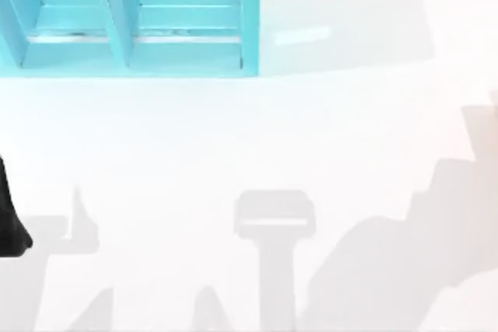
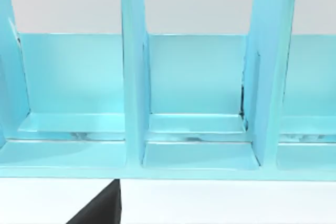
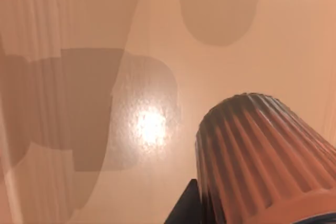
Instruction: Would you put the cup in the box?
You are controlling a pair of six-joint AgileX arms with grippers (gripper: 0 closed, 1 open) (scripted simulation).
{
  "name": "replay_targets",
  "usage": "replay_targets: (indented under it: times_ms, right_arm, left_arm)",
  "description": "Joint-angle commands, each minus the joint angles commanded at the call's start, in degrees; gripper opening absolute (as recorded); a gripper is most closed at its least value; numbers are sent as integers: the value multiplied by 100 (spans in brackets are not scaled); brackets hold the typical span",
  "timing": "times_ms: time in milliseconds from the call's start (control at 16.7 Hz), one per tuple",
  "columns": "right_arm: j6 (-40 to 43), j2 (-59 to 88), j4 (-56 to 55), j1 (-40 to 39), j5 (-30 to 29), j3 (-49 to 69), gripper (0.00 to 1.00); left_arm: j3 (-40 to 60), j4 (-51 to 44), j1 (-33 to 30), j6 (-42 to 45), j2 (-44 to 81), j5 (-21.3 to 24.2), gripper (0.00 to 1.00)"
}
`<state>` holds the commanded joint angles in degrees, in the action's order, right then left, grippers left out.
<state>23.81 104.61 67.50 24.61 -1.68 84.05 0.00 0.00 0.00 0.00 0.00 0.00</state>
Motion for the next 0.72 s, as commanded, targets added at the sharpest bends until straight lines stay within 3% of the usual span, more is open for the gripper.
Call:
replay_targets:
  times_ms: [240,720]
  right_arm:
    - [0,0,-1,0,0,-1,0]
    - [0,0,-1,0,0,-1,60]
  left_arm:
    - [0,0,0,0,0,0,100]
    - [0,0,0,0,0,0,100]
